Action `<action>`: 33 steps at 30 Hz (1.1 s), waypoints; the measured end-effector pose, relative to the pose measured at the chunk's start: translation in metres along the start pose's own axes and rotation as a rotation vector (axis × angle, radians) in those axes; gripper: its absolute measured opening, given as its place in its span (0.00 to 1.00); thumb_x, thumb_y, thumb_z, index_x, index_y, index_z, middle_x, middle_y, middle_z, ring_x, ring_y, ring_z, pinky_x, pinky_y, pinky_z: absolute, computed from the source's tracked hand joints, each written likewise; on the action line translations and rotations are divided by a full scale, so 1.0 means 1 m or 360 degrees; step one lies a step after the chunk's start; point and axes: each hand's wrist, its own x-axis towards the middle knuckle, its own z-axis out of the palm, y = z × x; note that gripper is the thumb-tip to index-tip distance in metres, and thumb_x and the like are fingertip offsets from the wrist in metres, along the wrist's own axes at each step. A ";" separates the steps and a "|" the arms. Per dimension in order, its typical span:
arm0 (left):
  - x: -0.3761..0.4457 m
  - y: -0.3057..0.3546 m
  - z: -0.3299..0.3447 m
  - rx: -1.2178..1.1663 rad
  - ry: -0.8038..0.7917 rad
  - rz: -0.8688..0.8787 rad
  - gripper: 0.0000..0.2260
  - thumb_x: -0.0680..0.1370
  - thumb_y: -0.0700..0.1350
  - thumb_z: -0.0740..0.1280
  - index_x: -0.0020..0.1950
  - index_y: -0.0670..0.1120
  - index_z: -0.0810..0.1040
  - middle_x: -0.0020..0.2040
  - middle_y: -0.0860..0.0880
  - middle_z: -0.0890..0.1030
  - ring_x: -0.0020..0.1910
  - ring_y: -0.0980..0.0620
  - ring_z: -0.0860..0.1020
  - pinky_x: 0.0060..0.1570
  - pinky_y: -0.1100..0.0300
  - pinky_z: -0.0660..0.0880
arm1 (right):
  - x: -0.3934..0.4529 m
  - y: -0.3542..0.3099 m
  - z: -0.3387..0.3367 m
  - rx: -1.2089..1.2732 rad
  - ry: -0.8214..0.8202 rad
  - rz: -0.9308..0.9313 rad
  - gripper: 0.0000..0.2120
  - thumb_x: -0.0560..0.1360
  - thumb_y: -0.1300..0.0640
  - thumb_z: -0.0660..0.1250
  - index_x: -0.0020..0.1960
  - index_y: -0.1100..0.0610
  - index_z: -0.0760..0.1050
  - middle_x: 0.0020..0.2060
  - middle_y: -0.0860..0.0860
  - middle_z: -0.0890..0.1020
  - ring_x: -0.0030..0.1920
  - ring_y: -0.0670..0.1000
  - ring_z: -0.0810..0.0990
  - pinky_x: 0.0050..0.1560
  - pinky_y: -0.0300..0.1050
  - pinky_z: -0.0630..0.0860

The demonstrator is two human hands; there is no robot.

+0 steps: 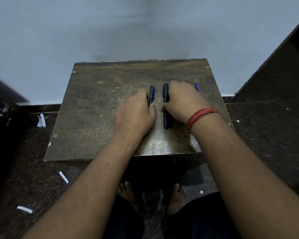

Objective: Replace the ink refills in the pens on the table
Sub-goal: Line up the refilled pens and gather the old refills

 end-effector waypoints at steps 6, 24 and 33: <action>0.001 -0.004 0.000 -0.0032 0.0023 0.0027 0.10 0.80 0.51 0.63 0.59 0.49 0.73 0.48 0.48 0.82 0.47 0.44 0.80 0.38 0.55 0.69 | 0.001 -0.012 0.015 0.0134 0.0073 -0.0124 0.13 0.76 0.55 0.69 0.58 0.58 0.73 0.55 0.58 0.78 0.55 0.59 0.78 0.46 0.45 0.68; 0.002 -0.040 -0.016 -0.0132 -0.0011 -0.0134 0.06 0.78 0.49 0.64 0.52 0.49 0.75 0.45 0.48 0.82 0.46 0.43 0.79 0.41 0.53 0.74 | -0.005 -0.044 0.038 0.0315 0.0143 -0.0321 0.12 0.76 0.59 0.69 0.58 0.57 0.73 0.55 0.56 0.76 0.52 0.54 0.76 0.46 0.42 0.66; 0.002 -0.041 -0.016 -0.0165 -0.0014 -0.0156 0.06 0.77 0.50 0.65 0.52 0.50 0.76 0.44 0.50 0.82 0.44 0.46 0.79 0.40 0.54 0.74 | -0.006 -0.038 0.036 0.0349 0.0082 -0.0299 0.11 0.75 0.59 0.71 0.54 0.55 0.72 0.48 0.52 0.77 0.48 0.53 0.76 0.45 0.42 0.67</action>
